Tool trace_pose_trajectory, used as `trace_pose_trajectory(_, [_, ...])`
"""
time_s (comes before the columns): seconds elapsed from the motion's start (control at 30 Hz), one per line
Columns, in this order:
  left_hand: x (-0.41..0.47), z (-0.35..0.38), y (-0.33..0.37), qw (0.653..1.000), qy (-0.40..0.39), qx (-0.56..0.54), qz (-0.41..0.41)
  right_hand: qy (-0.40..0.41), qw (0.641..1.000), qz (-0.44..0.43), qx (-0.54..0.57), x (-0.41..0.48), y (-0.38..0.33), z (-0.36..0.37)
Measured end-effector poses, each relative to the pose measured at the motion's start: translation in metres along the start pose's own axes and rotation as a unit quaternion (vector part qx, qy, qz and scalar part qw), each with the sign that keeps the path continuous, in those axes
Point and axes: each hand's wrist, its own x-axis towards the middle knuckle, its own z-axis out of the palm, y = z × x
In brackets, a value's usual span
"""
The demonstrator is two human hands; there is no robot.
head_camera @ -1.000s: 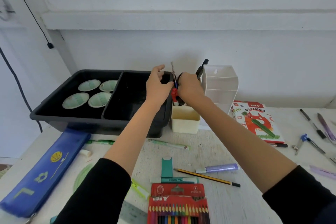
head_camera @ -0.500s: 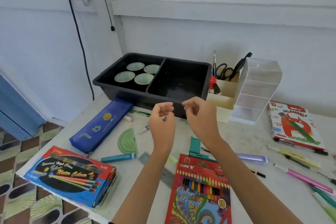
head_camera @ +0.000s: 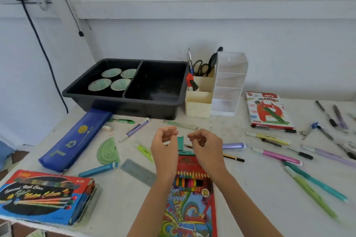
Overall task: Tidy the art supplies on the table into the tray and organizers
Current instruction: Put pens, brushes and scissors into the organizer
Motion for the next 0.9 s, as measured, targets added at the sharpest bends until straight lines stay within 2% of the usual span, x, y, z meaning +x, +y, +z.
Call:
trace_pose_trajectory(0.17, [-0.029, 0.070, 0.004, 0.996, -0.090, 0.009, 0.024, 0.081, 0.996, 0.039, -0.024, -0.004, 0.033, -0.073])
trace_pose_trajectory(0.37, [-0.062, 0.154, 0.015, 0.976, -0.209, 0.047, 0.041, 0.142, 0.974, 0.086, -0.156, -0.003, 0.074, -0.164])
trace_pose_trajectory(0.47, [-0.069, 0.187, 0.017, 0.971, -0.224, 0.065, 0.045, 0.123, 0.956, 0.092, -0.250, 0.004, 0.092, -0.203])
trace_pose_trajectory(0.6, [-0.071, 0.216, 0.015, 0.971, -0.220, 0.092, 0.032, 0.001, 0.924, 0.072, -0.376, 0.015, 0.110, -0.229])
trace_pose_trajectory(0.67, [-0.068, 0.224, 0.013, 0.968, -0.222, 0.109, 0.042, -0.033, 0.913, 0.068, -0.400, 0.019, 0.115, -0.231])
trace_pose_trajectory(0.8, [-0.054, 0.238, 0.002, 0.952, -0.229, 0.186, 0.081, -0.035, 0.922, 0.056, -0.382, 0.020, 0.125, -0.235])
trace_pose_trajectory(0.9, [-0.040, 0.243, -0.010, 0.935, -0.212, 0.257, 0.120, 0.019, 0.936, 0.067, -0.344, 0.019, 0.131, -0.249])
